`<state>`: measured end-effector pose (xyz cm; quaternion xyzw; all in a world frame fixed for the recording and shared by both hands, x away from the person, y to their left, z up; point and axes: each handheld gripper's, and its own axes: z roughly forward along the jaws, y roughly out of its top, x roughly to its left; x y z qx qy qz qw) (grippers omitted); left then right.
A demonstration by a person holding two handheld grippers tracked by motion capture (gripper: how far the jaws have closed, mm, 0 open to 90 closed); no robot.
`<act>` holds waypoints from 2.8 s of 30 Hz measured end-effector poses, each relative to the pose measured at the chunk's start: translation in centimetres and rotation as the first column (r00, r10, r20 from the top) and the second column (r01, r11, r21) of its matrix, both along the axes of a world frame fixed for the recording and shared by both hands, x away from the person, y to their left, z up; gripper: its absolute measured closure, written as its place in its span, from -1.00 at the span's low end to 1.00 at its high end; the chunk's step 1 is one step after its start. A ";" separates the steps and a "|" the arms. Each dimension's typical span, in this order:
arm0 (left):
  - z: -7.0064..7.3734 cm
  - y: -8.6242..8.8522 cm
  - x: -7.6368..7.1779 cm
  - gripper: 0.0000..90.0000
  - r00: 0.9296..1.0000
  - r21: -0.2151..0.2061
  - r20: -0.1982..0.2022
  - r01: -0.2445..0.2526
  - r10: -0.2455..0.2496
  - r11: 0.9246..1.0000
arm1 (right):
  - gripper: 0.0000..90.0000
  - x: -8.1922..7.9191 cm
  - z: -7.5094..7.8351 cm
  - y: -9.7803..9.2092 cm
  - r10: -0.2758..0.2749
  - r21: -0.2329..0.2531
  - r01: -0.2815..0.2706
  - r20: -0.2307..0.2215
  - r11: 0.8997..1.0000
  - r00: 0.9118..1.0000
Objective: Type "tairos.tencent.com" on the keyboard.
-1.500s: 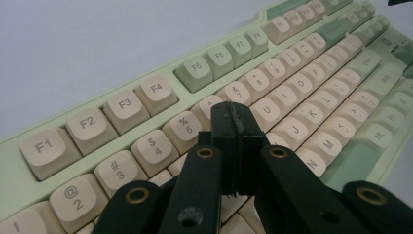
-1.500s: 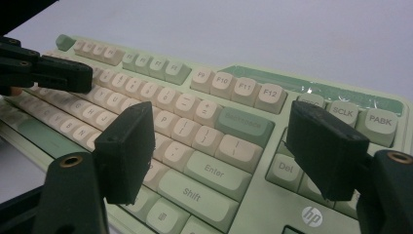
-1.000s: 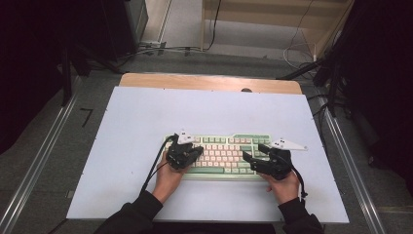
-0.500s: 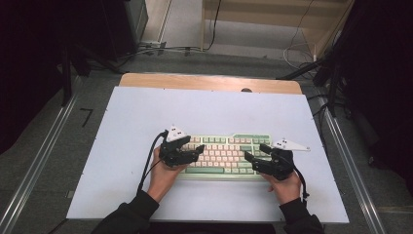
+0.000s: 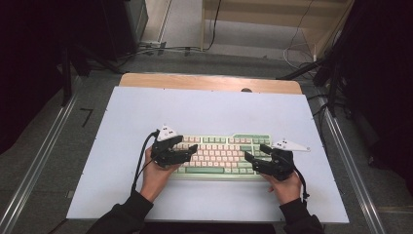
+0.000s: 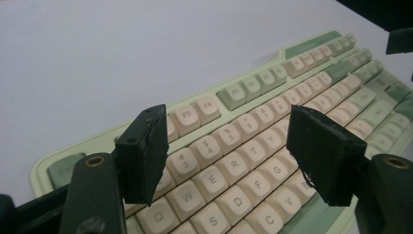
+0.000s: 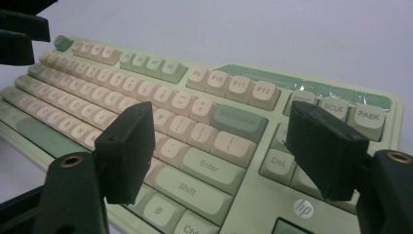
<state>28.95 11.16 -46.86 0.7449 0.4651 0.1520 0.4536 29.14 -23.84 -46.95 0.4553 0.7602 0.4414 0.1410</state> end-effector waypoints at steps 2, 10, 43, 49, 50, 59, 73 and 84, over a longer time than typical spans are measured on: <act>0.0 0.1 0.0 -0.28 1.000 -0.001 -0.001 -0.002 0.002 1.000 | -0.46 0.0 0.0 0.0 0.000 -0.001 0.000 0.000 1.000 1.000; -0.1 1.0 -0.5 -0.28 1.000 -0.004 0.001 -0.017 0.017 1.000 | -0.46 0.0 0.0 -0.1 -0.006 0.000 0.006 -0.002 1.000 1.000; -1.6 2.5 -1.9 1.00 0.999 0.039 -0.051 0.000 0.002 0.999 | -0.46 -0.3 0.0 -0.2 -0.002 -0.003 0.002 -0.004 1.000 1.000; -1.9 2.4 -2.0 1.00 0.998 0.068 -0.067 0.000 0.005 0.998 | -0.46 -0.3 -0.1 -0.1 0.001 -0.006 -0.001 -0.004 1.000 1.000; -1.9 2.4 -2.0 1.00 0.998 0.068 -0.067 -0.003 0.008 0.998 | -0.46 -0.3 -0.1 -0.1 0.001 -0.005 -0.001 -0.004 1.000 1.000; -2.3 2.2 -1.9 1.00 0.996 0.083 -0.090 0.010 -0.002 0.996 | -0.46 -0.3 -0.1 -0.1 0.001 -0.006 -0.001 -0.005 1.000 1.000; -1.1 3.4 -2.2 -0.12 0.999 -0.060 0.003 -0.041 0.041 0.997 | -0.47 -0.3 -0.1 -0.1 0.000 -0.010 0.000 -0.001 1.000 1.000; -1.2 3.3 -2.2 -0.23 0.997 -0.032 0.014 -0.076 0.076 0.997 | -0.36 -0.3 -0.1 0.2 0.006 -0.014 -0.006 -0.010 1.000 1.000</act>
